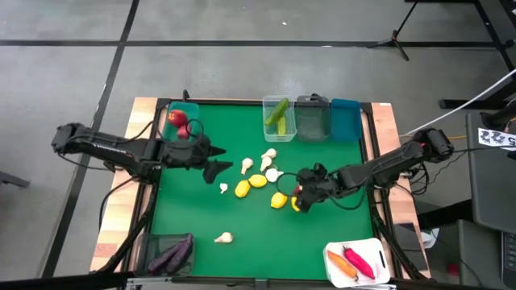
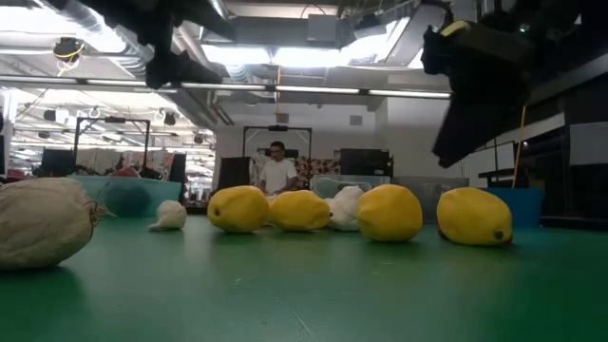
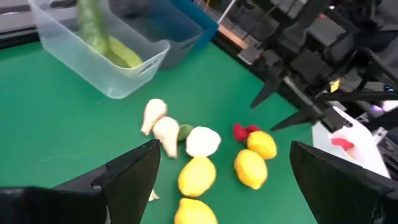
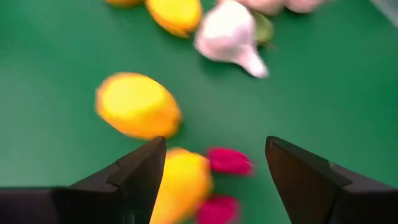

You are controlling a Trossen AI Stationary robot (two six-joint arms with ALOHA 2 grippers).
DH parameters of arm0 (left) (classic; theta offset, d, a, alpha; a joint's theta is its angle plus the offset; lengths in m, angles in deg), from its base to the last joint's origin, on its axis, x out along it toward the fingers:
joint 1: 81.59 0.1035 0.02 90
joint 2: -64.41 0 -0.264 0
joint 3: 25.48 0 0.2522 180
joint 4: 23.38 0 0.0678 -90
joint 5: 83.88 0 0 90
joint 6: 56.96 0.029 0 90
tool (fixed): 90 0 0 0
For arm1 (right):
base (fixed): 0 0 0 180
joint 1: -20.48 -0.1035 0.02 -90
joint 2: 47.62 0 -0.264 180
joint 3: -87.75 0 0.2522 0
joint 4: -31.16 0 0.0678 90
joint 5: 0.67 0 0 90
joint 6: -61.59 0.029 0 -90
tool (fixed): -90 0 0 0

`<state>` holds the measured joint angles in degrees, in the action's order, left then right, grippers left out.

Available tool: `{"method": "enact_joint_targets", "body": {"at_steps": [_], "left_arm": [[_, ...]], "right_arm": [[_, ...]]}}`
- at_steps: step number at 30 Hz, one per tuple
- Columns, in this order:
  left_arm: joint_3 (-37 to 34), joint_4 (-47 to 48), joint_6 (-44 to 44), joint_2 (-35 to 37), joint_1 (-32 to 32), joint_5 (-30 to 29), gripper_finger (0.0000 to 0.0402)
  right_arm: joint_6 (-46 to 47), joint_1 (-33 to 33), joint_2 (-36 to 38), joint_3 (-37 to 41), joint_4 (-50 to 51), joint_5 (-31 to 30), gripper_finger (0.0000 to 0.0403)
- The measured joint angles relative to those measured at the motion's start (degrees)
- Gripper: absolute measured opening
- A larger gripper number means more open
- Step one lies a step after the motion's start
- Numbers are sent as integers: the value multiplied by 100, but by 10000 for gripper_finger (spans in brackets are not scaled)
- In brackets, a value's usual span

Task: Sort produce into baskets
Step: Put the yellow lemon into the blue bin

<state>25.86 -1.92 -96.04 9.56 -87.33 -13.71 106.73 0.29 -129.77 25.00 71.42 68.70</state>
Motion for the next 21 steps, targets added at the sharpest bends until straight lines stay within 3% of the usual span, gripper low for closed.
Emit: {"method": "enact_joint_targets", "body": {"at_steps": [5,13,21], "left_arm": [[0,105,6,-7,-341,-343,349],[0,67,8,-17,-636,-599,349],[7,29,11,-291,-701,-678,349]], "right_arm": [[620,-291,-559,-146,-781,-120,278],[1933,-553,-1502,-812,567,-423,278],[2429,-583,-2072,-1027,805,-143,278]]}}
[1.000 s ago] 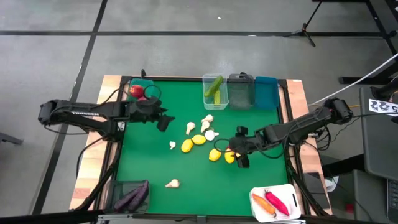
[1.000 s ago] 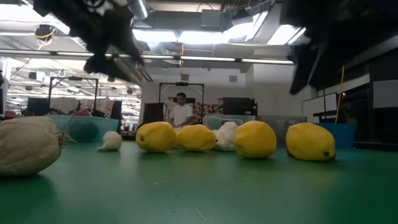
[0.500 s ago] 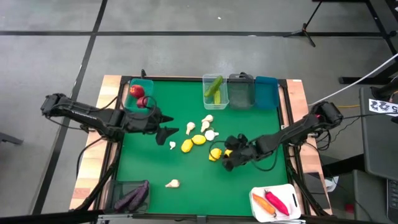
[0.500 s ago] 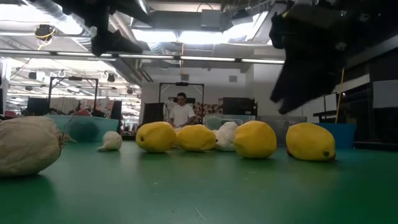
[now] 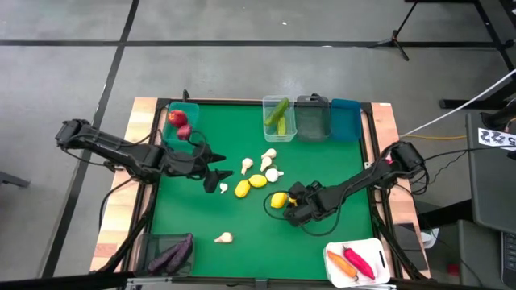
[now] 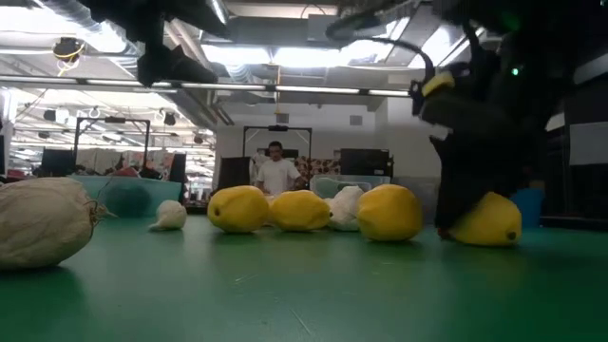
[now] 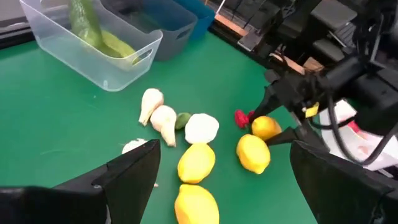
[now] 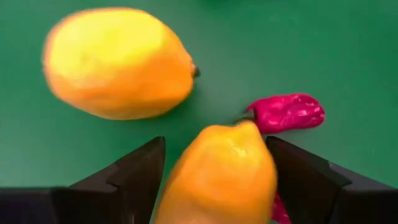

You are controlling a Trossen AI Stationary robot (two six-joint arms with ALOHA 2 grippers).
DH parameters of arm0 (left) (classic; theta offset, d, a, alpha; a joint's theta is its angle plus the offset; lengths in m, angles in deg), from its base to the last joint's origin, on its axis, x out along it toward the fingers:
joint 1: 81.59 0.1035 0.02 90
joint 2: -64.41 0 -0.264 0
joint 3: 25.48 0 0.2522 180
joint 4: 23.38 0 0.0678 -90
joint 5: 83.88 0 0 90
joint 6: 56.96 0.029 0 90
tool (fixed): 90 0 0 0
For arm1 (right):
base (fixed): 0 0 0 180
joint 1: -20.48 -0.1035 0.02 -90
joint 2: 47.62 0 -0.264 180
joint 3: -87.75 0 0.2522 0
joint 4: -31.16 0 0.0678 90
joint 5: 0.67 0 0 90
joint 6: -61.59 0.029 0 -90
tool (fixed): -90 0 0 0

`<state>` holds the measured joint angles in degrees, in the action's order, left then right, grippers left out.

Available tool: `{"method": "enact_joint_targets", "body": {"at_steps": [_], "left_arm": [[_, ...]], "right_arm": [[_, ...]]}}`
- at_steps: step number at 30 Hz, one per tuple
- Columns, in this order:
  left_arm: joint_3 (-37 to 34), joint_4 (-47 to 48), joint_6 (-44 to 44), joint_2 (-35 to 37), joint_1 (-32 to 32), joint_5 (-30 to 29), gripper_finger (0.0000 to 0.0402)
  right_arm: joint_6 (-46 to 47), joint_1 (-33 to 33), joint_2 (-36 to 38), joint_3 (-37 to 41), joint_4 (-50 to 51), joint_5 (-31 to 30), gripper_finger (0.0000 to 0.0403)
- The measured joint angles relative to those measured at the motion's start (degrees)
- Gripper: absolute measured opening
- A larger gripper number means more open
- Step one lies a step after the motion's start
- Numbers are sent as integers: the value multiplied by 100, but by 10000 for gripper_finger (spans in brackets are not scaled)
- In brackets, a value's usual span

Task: Sort produce into baskets
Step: Put the yellow lemon into the blue bin

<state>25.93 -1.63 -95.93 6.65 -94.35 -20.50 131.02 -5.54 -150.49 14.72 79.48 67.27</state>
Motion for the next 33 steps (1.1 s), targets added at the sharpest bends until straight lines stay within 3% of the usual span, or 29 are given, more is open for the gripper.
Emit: {"method": "enact_joint_targets", "body": {"at_steps": [7,15,23,27,33], "left_arm": [[-2,-52,-54,-404,0,-44,349],[-2,-103,-255,-465,4,-67,349],[-2,-96,-370,-465,4,-72,349],[-7,-63,-519,-465,4,-72,349],[-9,67,-462,-465,4,-72,349]], "right_arm": [[226,-3,-206,-17,1,74,268],[236,-3,-206,-17,-1,163,170],[52,-27,-38,-22,117,242,179],[-287,21,299,-262,759,-94,194],[-709,348,946,-534,2203,-678,174]]}}
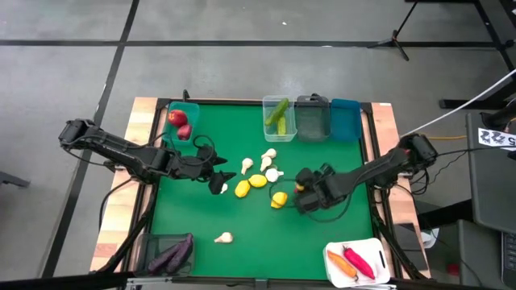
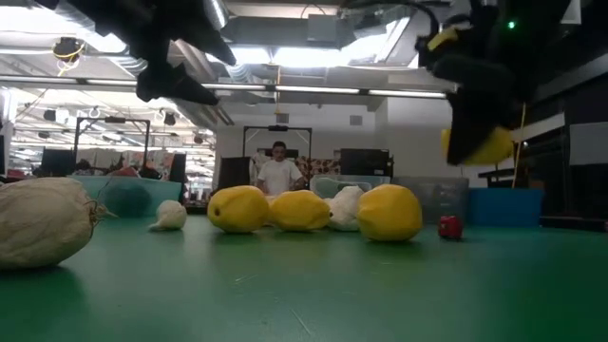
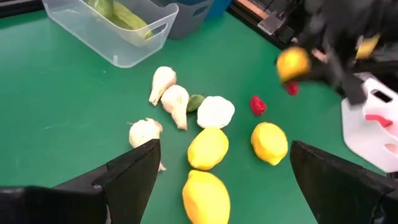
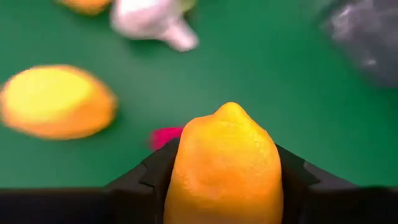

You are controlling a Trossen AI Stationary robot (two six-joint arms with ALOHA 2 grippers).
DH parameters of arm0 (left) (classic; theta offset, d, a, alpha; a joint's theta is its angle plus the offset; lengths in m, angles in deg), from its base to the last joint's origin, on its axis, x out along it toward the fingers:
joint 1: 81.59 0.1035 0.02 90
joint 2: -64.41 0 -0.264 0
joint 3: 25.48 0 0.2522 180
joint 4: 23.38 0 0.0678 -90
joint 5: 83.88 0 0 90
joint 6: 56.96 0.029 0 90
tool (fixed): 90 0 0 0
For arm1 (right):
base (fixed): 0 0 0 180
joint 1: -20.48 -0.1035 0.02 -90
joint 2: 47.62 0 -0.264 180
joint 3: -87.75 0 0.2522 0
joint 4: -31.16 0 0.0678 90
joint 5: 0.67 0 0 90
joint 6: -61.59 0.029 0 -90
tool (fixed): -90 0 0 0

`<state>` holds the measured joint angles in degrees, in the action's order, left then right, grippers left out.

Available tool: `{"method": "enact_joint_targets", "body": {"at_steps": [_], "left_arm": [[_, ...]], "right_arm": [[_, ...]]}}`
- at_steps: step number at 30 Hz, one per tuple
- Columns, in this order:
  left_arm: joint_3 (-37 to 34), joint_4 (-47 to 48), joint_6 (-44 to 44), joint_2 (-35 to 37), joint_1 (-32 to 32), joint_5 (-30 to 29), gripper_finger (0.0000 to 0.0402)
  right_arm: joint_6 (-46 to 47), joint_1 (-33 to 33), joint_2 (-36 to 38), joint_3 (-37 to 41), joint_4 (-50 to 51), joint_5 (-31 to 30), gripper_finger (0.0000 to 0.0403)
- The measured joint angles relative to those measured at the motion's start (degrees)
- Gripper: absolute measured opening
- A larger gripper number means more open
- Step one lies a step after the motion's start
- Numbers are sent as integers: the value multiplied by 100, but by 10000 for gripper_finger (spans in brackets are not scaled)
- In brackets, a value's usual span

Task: Sort produce into baskets
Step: Put the yellow lemon into the blue bin

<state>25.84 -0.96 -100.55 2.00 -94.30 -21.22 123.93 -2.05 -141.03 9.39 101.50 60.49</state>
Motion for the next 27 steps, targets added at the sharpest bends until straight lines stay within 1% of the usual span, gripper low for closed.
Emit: {"method": "enact_joint_targets", "body": {"at_steps": [2,6,9,12,16,21,24,27], "left_arm": [[0,26,-2,0,0,0,349],[0,159,-109,0,0,-1,349],[0,182,-104,0,0,-2,349],[0,224,-104,0,0,-1,349],[0,313,-104,0,0,-20,349],[0,316,-134,0,0,-20,349],[0,316,-216,0,0,-20,349],[0,315,-233,0,0,-20,349]], "right_arm": [[-121,194,279,-4,502,-159,175],[-290,768,856,-4,1319,-464,195],[-447,1361,1233,-6,1773,-684,204],[-803,2090,1541,-7,1935,-893,206],[-1491,3207,1751,-7,1872,-1007,207],[-2311,4572,1734,-8,1481,-988,208],[-2892,5300,1725,-7,851,-570,208],[-3371,5984,1725,-7,149,144,209]]}}
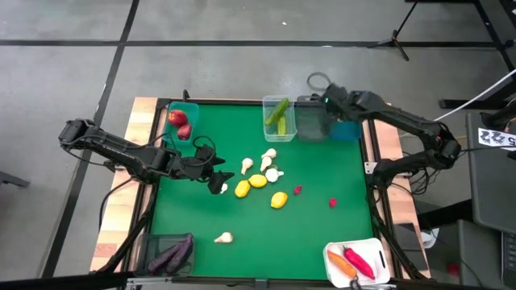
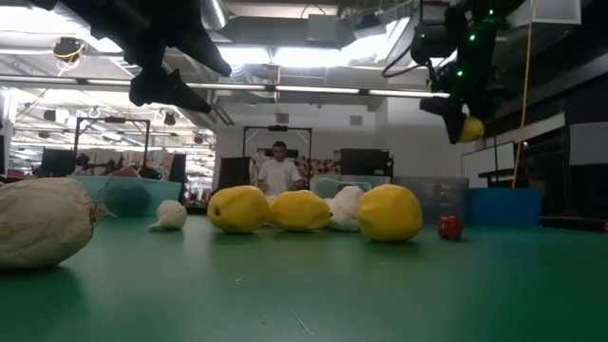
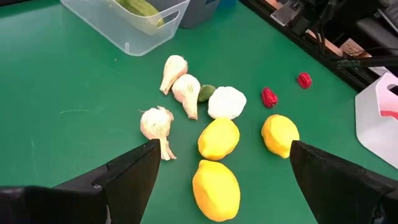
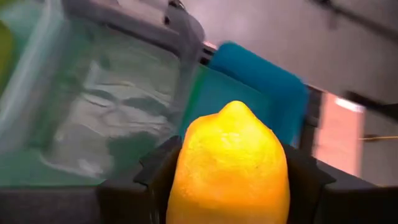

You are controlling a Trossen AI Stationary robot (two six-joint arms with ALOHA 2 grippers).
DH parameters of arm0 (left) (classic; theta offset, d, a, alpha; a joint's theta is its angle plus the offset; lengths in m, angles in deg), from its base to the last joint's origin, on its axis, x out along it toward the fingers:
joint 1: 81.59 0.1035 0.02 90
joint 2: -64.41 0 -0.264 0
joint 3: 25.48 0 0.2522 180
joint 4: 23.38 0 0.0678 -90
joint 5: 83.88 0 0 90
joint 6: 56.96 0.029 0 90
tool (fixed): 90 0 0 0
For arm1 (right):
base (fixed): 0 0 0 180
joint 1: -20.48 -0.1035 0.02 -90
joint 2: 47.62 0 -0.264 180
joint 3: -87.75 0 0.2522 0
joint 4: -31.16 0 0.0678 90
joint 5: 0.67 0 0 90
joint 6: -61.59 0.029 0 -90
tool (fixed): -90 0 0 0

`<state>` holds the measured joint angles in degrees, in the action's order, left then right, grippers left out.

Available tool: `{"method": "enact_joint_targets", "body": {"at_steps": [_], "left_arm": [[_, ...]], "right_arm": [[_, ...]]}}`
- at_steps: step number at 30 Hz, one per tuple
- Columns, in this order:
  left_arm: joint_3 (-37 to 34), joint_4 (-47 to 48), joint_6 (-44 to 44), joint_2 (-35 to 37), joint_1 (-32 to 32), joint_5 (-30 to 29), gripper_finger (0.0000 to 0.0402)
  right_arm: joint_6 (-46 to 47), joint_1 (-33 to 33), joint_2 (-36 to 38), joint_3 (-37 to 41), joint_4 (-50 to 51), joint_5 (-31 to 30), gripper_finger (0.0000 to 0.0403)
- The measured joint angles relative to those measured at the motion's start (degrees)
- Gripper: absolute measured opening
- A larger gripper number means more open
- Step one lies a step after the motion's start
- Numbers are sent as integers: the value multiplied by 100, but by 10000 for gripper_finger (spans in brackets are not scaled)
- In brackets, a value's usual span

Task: Sort produce into baskets
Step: Put the yellow lemon into the blue bin

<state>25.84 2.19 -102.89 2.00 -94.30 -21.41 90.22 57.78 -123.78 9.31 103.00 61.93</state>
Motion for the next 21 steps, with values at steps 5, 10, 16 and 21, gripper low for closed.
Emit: {"method": "enact_joint_targets", "body": {"at_steps": [5,10,16,21], "left_arm": [[0,2,85,0,0,0,349],[0,3,90,0,0,0,349],[0,2,129,0,0,-2,349],[0,2,125,0,0,-2,349]], "right_arm": [[-334,896,-130,0,-655,603,209],[-433,1419,-455,1,-550,602,209],[-516,1684,-1024,1,-625,607,209],[-686,1824,-1564,1,-857,911,209]]}}
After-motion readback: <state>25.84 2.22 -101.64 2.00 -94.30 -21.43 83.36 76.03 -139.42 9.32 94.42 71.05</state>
